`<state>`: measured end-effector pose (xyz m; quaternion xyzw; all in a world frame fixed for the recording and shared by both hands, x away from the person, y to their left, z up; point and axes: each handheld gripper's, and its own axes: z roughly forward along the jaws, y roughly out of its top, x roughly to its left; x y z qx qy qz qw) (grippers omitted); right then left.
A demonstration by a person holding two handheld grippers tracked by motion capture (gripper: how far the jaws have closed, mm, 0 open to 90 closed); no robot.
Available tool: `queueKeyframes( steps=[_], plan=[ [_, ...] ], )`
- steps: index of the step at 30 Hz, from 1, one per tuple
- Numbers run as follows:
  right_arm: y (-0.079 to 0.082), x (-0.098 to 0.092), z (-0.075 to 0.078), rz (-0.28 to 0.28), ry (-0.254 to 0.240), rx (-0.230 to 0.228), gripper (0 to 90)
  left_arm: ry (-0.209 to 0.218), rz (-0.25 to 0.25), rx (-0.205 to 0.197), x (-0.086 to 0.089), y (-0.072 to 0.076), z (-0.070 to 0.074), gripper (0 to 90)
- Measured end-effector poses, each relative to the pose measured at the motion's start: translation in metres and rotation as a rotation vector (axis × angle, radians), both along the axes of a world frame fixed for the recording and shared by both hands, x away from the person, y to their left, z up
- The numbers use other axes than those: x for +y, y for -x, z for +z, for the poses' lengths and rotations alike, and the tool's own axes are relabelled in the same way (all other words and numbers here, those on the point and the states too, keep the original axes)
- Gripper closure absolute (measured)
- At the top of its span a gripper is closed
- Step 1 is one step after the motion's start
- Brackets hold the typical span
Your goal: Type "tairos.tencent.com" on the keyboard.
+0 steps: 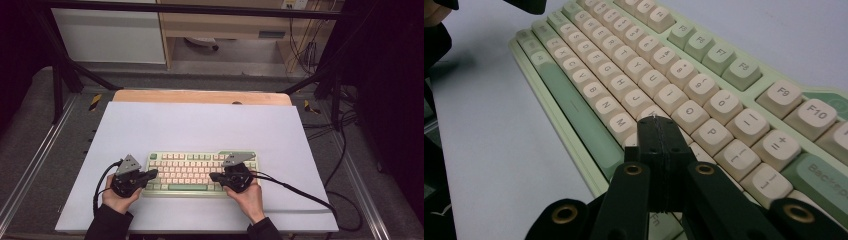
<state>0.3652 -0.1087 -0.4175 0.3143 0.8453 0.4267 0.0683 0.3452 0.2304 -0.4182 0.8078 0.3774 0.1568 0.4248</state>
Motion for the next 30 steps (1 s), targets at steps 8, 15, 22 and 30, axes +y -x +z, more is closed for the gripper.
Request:
queueKeyframes(
  steps=[8, 15, 22, 30],
  plan=[
    [0.000, 0.004, -0.009, 0.008, 0.022, 0.011, 90.0, 0.003, 0.001, 0.001, 0.001, 0.000, -0.001, 90.0],
    [0.000, 0.005, -0.012, 0.011, 0.033, 0.011, 90.0, 0.006, 0.003, 0.003, 0.001, -0.001, -0.002, 90.0],
    [0.000, 0.005, -0.013, 0.006, 0.049, 0.000, 90.0, 0.003, -0.003, 0.003, 0.000, -0.001, -0.002, 90.0],
    [0.002, -0.006, 0.001, -0.005, 0.021, -0.028, 90.0, 0.005, -0.006, 0.002, -0.002, 0.000, -0.002, 90.0]
  ],
)
